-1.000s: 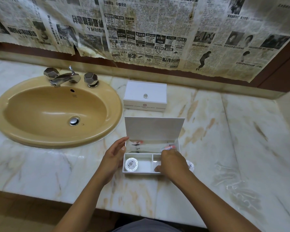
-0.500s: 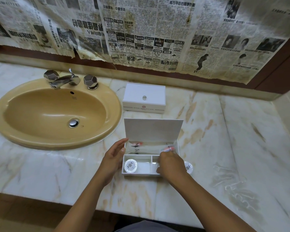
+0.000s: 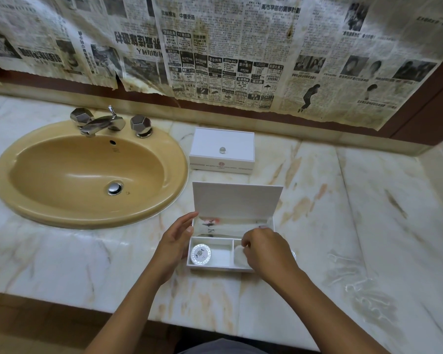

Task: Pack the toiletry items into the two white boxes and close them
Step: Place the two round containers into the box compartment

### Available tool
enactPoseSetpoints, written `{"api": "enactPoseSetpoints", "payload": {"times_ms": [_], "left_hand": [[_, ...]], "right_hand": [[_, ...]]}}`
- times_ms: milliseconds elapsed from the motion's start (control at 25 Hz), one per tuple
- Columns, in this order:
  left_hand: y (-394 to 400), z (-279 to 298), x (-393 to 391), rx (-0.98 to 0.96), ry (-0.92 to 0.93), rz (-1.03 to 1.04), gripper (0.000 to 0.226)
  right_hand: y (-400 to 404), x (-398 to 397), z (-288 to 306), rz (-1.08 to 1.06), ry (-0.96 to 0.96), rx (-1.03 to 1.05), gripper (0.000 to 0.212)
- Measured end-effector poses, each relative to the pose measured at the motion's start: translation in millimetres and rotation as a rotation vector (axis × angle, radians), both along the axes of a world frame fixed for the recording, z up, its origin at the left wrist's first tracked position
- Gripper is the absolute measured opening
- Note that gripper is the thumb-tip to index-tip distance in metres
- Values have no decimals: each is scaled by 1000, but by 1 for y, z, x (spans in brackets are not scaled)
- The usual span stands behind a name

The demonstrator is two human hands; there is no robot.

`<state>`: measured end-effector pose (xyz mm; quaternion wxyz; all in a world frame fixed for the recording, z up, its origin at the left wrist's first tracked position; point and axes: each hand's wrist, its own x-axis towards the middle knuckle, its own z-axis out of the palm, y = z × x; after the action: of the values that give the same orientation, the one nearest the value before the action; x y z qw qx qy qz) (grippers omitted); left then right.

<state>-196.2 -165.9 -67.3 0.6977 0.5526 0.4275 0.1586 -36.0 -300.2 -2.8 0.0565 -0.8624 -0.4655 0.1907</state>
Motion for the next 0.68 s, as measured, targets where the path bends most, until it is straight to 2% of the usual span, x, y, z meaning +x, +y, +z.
{"api": "enactPoseSetpoints", "payload": {"times_ms": [160,240,400,600,680], "left_hand": [[0,-2,0,8,-12,3,34],[0,-4,0,15,-20,7,34],[2,-9,-1,23,-21,-1,37],[1,-7,0,8,-33,11,33],[0,-7,1,11,-31,11,32]], "right_hand": [[6,-4,26,-23,-26,204,18],[9,-12,27,-4,21,257,20],[18,-24,3,75,51,173,23],[22,-29,-14,199,-79,-4,26],[22,-32,-13,213,-120,-1,16]]}}
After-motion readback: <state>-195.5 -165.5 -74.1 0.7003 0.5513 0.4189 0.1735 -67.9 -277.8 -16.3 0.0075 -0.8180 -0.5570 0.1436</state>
